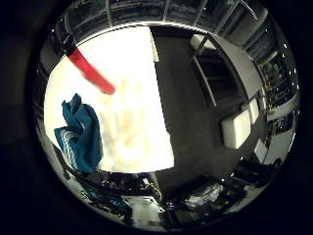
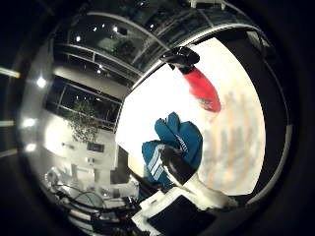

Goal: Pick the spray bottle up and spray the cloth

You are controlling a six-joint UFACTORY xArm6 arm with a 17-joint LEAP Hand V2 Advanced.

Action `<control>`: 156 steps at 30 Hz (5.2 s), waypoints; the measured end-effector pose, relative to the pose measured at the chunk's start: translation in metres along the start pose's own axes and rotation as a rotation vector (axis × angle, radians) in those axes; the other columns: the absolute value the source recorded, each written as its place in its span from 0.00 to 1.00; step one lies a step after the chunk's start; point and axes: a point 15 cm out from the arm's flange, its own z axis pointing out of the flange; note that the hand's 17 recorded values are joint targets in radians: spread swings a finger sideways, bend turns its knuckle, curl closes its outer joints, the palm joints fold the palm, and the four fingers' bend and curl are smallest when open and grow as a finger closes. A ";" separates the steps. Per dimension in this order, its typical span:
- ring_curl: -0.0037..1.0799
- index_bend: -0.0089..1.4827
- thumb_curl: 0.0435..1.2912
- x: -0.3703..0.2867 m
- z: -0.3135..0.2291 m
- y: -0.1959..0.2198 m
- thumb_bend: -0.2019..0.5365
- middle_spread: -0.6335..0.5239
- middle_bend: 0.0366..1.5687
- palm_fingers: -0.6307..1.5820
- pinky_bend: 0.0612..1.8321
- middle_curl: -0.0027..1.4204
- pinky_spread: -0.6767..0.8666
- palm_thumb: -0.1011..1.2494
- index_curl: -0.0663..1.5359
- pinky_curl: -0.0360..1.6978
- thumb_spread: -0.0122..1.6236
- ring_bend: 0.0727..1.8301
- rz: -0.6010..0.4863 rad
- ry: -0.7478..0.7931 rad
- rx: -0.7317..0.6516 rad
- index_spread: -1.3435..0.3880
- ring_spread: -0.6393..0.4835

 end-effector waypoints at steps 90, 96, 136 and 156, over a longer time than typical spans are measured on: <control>0.55 0.70 0.31 -0.109 0.226 -0.076 0.30 0.44 0.79 0.85 0.69 0.47 0.29 0.81 0.52 0.40 0.59 0.75 0.282 -0.879 -0.037 0.62 0.41; 0.55 0.75 0.45 -0.124 0.201 -0.090 0.26 0.45 0.83 0.83 0.69 0.46 0.32 0.90 0.53 0.46 0.51 0.78 0.245 -0.920 -0.016 0.64 0.42; 0.53 0.76 0.71 -0.216 0.026 -0.056 0.25 0.46 0.86 0.82 0.58 0.45 0.31 0.87 0.53 0.68 0.36 0.80 -0.516 -0.347 -0.274 0.65 0.43; 0.53 0.76 0.73 -0.251 0.020 -0.036 0.25 0.45 0.86 0.82 0.57 0.45 0.30 0.86 0.54 0.71 0.33 0.81 -0.865 0.101 -0.463 0.65 0.43</control>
